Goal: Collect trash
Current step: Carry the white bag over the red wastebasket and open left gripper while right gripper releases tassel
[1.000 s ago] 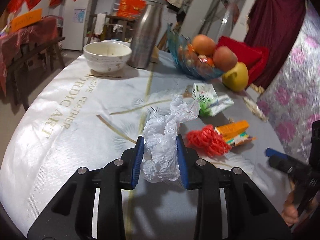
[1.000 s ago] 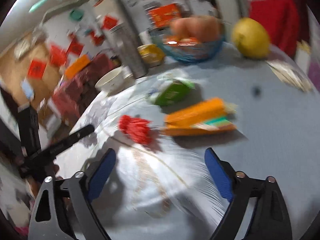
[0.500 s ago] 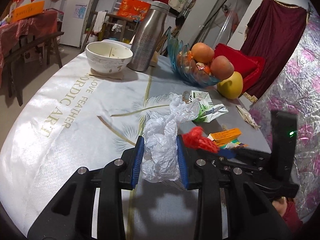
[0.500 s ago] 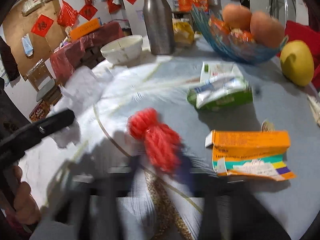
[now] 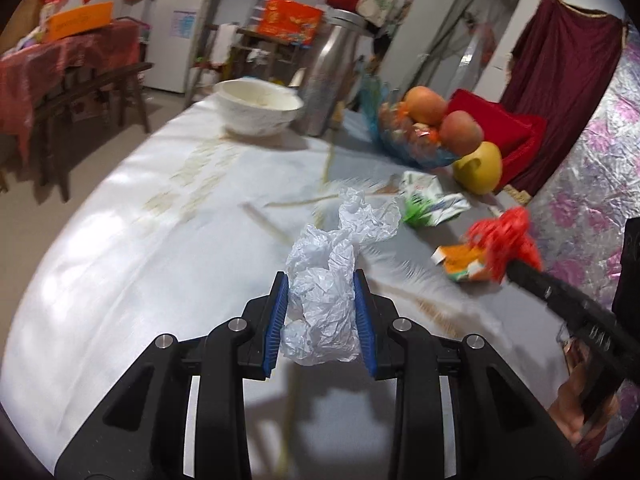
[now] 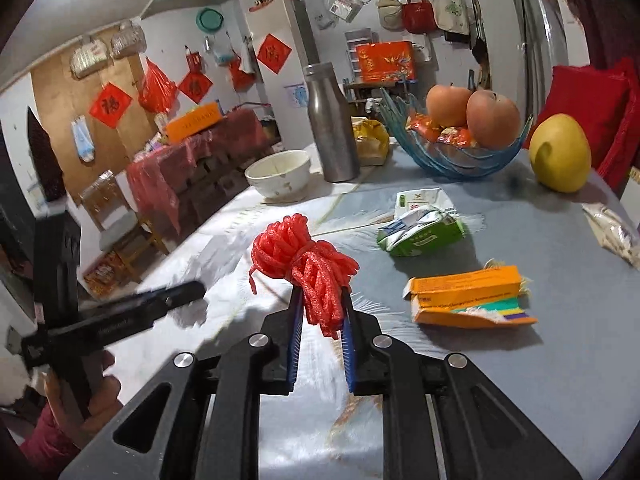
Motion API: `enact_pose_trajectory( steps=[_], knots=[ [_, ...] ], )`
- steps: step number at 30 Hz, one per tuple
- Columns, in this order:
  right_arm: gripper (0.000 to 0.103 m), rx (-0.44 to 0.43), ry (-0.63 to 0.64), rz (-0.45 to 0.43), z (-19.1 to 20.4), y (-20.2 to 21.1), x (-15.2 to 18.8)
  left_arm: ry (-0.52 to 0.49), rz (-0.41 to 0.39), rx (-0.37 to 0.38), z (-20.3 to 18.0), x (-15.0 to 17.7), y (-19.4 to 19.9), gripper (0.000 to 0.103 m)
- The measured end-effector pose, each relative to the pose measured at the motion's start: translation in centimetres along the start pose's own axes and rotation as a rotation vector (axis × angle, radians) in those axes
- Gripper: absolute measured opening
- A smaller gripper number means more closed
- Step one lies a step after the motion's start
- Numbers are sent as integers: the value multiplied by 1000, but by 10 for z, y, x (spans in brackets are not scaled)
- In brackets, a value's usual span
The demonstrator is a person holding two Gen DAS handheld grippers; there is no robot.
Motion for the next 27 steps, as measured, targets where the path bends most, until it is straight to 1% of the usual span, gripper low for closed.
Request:
enact_pose_trajectory(
  steps=[3,4,8,10,13,17,22,25,27],
  knots=[
    [18,-41,-18,11,1,4,5,16,-20,-61,9,11,32,33],
    [18,-59,-26,26,1,4,7,27,-39,-85,15,17,51,33],
    [18,-114,-63,56,7,10,17,58,-85,-138,31,36,99,33],
    [18,-141,-78,43,14,23,25,58,-80,-169,40,48,121,33],
    [18,-150,-71,20,31,40,36,39,-60,-216,54,66,148,33],
    [18,-176,-49,11,63,59,50,24,-37,-270,74,91,189,33],
    [18,-235,8,5,119,85,62,8,13,-335,107,129,241,34],
    [18,-270,48,17,155,96,70,39,44,-357,135,156,266,34],
    [18,-290,79,38,181,100,78,67,60,-360,151,172,273,34]
  ],
)
Point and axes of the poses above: each gripper's, at about its wrist camera, not at the fingertips, and y roughly against the way its jaws point, z to its left, x to its underside, the point moved 3 cm from there along -y, roughly the way its jaws point, and after that the axes turned 3 degrees about x, right-handed, at the moved point
